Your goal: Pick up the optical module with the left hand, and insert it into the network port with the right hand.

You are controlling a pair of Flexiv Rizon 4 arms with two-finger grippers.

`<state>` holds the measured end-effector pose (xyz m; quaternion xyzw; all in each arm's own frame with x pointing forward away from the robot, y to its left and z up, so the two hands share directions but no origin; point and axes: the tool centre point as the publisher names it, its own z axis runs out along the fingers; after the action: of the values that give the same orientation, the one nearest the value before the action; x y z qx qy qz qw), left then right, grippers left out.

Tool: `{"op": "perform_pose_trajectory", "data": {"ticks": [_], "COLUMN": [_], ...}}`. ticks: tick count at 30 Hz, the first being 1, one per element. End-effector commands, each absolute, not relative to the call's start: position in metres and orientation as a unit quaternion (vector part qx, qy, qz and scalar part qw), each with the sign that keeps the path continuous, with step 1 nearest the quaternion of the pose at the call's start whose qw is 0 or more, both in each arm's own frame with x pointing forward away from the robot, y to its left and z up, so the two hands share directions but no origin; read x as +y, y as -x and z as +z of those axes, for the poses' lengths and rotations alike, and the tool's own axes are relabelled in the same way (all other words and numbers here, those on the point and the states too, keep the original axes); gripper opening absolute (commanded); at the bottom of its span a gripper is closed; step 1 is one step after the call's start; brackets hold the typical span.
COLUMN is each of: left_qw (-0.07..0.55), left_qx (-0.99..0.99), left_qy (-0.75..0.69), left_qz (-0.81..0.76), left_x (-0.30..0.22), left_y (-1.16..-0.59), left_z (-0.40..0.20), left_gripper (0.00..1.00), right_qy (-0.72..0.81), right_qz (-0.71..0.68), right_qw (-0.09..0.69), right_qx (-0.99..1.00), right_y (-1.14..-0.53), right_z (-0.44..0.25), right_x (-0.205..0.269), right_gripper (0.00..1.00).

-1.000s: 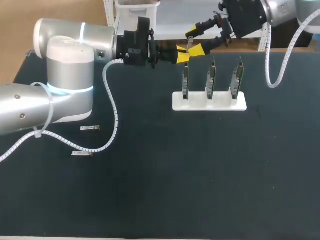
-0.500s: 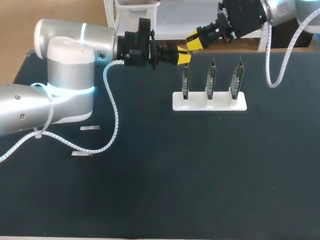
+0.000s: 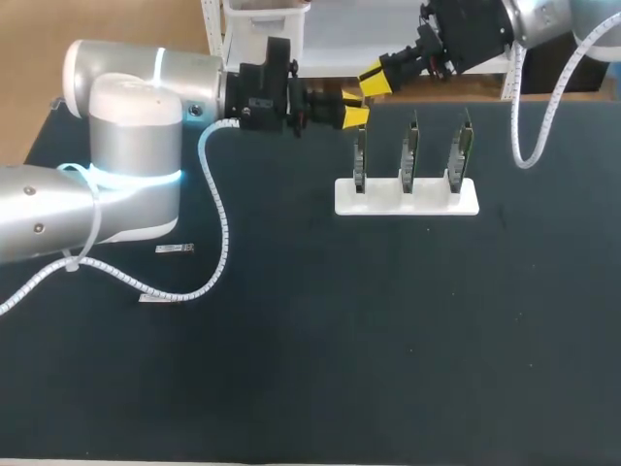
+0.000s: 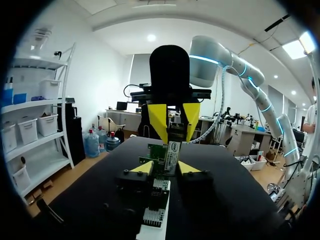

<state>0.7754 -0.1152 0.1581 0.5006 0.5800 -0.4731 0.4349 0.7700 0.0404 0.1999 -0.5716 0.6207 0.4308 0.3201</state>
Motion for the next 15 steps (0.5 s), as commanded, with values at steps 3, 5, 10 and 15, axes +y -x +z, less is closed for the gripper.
{"op": "perform_pose_trajectory", "data": {"ticks": [3,5,10,15], "left_qw": [0.435,0.435,0.433,0.420], "left_qx": [0.579,0.579,0.562,0.570], "left_qy": [-0.501,-0.501,-0.516,-0.547], "left_qz": [-0.474,-0.474,-0.480,-0.447], "left_x": [-0.1157,-0.1157,-0.1136,-0.1106], "left_y": [-0.7790,-0.7790,-0.7764,-0.7752], "left_z": [0.1590,0.1590,0.1612,0.1649], "left_gripper": [1.00,1.00,1.00,1.00], "right_qy": [0.568,0.567,0.564,0.562], "right_qz": [0.429,0.428,0.427,0.427], "right_qw": [0.325,0.326,0.329,0.332], "right_qx": [0.623,0.624,0.625,0.626], "right_y": [-0.7636,-0.7638,-0.7642,-0.7642], "right_z": [0.1984,0.1982,0.1985,0.1977], "right_x": [0.0371,0.0362,0.0339,0.0326], "right_gripper": [0.00,0.00,0.00,0.00]}}
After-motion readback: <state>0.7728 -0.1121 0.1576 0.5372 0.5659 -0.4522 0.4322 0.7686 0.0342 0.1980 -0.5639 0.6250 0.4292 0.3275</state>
